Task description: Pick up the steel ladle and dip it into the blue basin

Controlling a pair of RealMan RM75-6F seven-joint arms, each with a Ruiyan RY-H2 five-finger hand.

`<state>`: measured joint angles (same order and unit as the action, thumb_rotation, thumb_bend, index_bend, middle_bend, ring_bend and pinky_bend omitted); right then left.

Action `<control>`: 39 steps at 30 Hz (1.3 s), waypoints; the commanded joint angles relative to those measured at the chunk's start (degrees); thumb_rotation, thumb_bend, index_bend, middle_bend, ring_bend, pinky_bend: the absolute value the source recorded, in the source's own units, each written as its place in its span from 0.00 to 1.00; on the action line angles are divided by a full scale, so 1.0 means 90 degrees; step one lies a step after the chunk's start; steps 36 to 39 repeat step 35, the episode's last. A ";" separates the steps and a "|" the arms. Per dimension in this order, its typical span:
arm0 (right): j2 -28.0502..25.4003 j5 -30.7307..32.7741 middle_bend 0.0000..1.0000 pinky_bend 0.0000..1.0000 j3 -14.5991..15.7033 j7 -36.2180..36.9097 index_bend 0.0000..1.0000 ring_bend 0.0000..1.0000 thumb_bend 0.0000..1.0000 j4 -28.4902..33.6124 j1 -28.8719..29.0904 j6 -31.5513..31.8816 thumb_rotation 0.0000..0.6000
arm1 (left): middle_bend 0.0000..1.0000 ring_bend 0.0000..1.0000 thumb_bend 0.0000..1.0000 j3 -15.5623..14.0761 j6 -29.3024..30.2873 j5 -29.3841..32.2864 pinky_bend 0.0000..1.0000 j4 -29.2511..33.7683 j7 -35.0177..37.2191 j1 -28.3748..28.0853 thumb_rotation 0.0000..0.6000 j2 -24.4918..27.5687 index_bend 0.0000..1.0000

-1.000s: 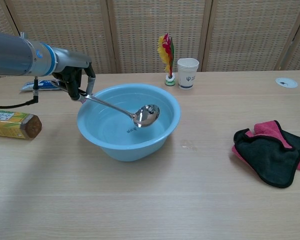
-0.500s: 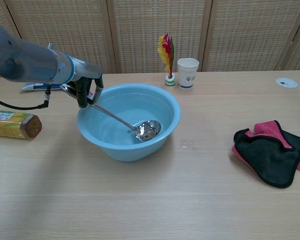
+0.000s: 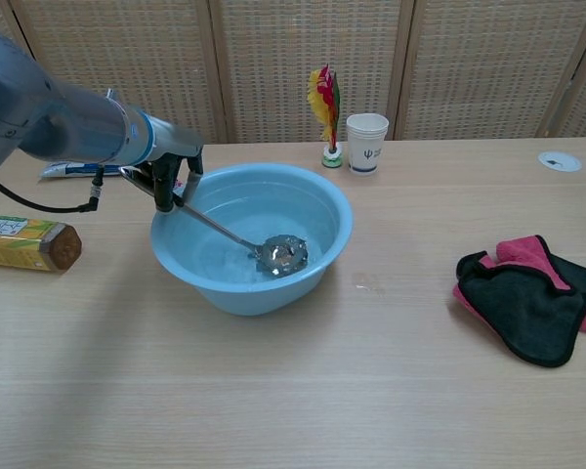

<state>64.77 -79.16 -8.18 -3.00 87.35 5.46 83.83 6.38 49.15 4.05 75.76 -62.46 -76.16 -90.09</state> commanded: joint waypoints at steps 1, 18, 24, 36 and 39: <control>0.0006 0.0004 0.00 0.00 0.0003 -0.0002 0.00 0.00 0.00 -0.0006 0.0009 -0.0017 1.00 | 0.94 0.90 0.62 0.0081 -0.0048 -0.0116 1.00 0.0136 0.0154 0.0062 1.00 0.0153 0.77; 0.0010 0.0003 0.00 0.00 0.0005 -0.0021 0.00 0.00 0.00 0.0012 0.0009 0.0007 1.00 | 0.94 0.90 0.62 0.0337 0.0157 0.0435 1.00 0.1423 0.0222 -0.0184 1.00 0.1265 0.78; -0.0001 -0.0002 0.00 0.00 0.0004 -0.0007 0.00 0.00 0.00 0.0024 0.0000 0.0029 1.00 | 0.94 0.90 0.63 0.0428 0.0266 0.1149 1.00 0.1905 -0.0054 -0.0504 1.00 0.1688 0.79; 0.0003 -0.0027 0.00 0.00 0.0018 -0.0041 0.00 0.00 0.00 0.0037 -0.0001 0.0046 1.00 | 0.94 0.90 0.64 0.0614 0.0251 0.2485 1.00 0.2320 -0.0556 -0.0917 1.00 0.2335 0.79; 0.0003 -0.0027 0.00 0.00 0.0018 -0.0041 0.00 0.00 0.00 0.0037 -0.0001 0.0046 1.00 | 0.94 0.90 0.64 0.0614 0.0251 0.2485 1.00 0.2320 -0.0556 -0.0917 1.00 0.2335 0.79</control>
